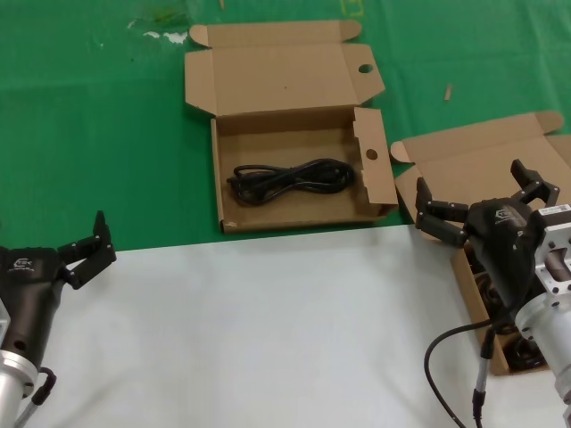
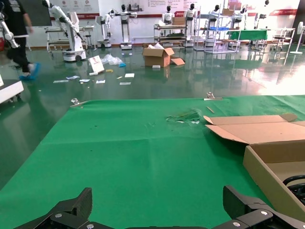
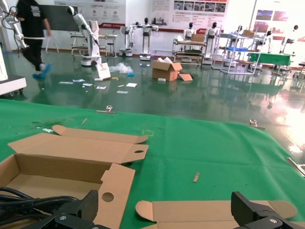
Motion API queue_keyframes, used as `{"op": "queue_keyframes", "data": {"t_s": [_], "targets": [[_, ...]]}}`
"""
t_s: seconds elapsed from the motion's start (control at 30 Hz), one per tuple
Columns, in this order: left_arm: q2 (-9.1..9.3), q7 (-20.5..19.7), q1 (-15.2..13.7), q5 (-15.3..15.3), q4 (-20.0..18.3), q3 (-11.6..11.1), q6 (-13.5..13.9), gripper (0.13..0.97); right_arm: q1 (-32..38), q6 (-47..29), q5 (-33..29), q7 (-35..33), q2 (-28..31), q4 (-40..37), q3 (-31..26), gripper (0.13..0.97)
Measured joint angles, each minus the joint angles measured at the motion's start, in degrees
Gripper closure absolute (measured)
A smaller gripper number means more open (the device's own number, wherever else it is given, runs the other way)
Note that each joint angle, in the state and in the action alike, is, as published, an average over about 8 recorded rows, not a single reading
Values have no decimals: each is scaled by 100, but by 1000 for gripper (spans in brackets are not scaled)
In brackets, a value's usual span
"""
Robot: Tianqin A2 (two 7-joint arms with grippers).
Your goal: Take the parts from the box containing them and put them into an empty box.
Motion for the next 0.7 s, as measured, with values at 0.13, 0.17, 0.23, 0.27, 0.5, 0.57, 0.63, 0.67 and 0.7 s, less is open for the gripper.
{"op": "queue_keyframes", "data": {"t_s": [0.13,0.17,0.23,0.27,0.5,0.57,0.63,0.67,0.7], "targets": [[0,0,0,0,0,0,0,132,0,0,0,0,0,0,0,129],[0,0,0,0,0,0,0,132,0,0,0,0,0,0,0,129],[0,0,0,0,0,0,0,132,0,0,0,0,0,0,0,129],[0,0,0,0,0,0,0,132,0,0,0,0,0,0,0,129],[0,0,0,0,0,0,0,132,0,0,0,0,0,0,0,129],[0,0,0,0,0,0,0,132,0,0,0,0,0,0,0,129],[0,0,0,0,0,0,0,132,0,0,0,0,0,0,0,129],[0,0,0,0,0,0,0,132,0,0,0,0,0,0,0,129],[0,0,0,0,0,0,0,132,0,0,0,0,0,0,0,129]]}}
